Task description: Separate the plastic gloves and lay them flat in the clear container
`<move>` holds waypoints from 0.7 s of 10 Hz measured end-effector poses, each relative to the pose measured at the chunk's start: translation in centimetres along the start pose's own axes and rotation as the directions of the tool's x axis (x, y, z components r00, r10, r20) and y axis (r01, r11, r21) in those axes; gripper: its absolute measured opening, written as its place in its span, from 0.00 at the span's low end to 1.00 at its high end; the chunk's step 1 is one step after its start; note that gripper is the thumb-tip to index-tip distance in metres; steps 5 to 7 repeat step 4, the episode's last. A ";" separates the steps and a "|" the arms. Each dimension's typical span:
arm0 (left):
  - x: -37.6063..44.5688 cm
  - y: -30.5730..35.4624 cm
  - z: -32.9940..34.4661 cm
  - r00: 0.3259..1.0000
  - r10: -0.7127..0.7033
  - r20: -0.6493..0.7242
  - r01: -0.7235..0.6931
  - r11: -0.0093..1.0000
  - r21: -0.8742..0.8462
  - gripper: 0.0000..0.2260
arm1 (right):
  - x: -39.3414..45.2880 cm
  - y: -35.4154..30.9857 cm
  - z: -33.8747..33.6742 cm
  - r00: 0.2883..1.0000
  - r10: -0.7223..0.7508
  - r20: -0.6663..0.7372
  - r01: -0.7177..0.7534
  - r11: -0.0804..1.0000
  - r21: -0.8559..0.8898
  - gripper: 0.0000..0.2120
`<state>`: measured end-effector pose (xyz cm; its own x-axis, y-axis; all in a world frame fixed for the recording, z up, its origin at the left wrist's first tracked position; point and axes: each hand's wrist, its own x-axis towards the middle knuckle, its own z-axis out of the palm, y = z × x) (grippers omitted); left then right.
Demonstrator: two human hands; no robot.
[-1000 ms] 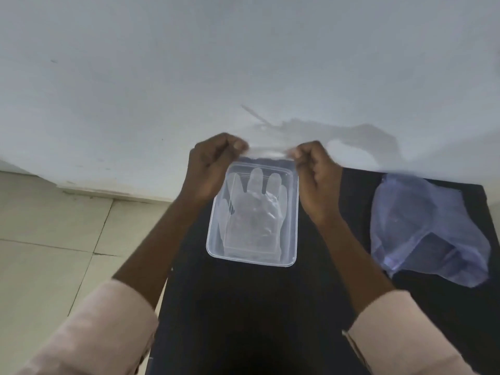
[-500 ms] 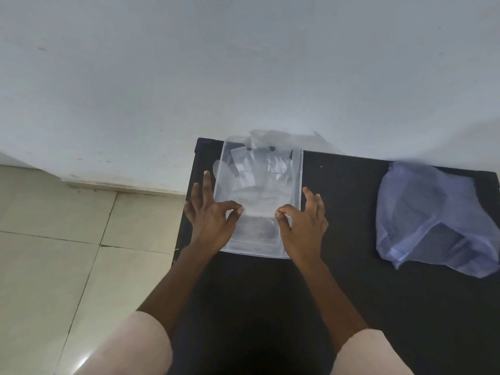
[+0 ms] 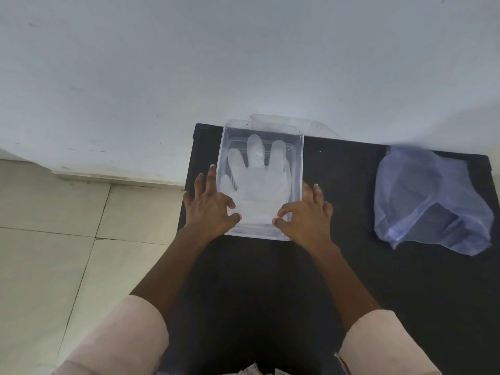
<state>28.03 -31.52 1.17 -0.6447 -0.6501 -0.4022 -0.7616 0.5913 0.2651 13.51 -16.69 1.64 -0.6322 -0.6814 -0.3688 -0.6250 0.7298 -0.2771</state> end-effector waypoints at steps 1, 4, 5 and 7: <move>0.2 -0.5 -0.4 0.999 0.019 0.048 -0.020 1.000 0.016 0.18 | 0.3 0.4 -0.6 0.997 -0.013 0.082 0.020 0.997 -0.077 0.11; 0.7 -1.3 -1.3 0.986 0.048 0.161 -0.040 0.998 -0.052 0.25 | 0.6 1.1 -3.9 0.927 -0.068 0.368 0.041 0.996 0.079 0.28; 0.7 -1.3 -1.3 0.986 0.048 0.161 -0.040 0.998 -0.052 0.25 | 0.6 1.1 -3.9 0.927 -0.068 0.368 0.041 0.996 0.079 0.28; 0.7 -1.3 -1.3 0.986 0.048 0.161 -0.040 0.998 -0.052 0.25 | 0.6 1.1 -3.9 0.927 -0.068 0.368 0.041 0.996 0.079 0.28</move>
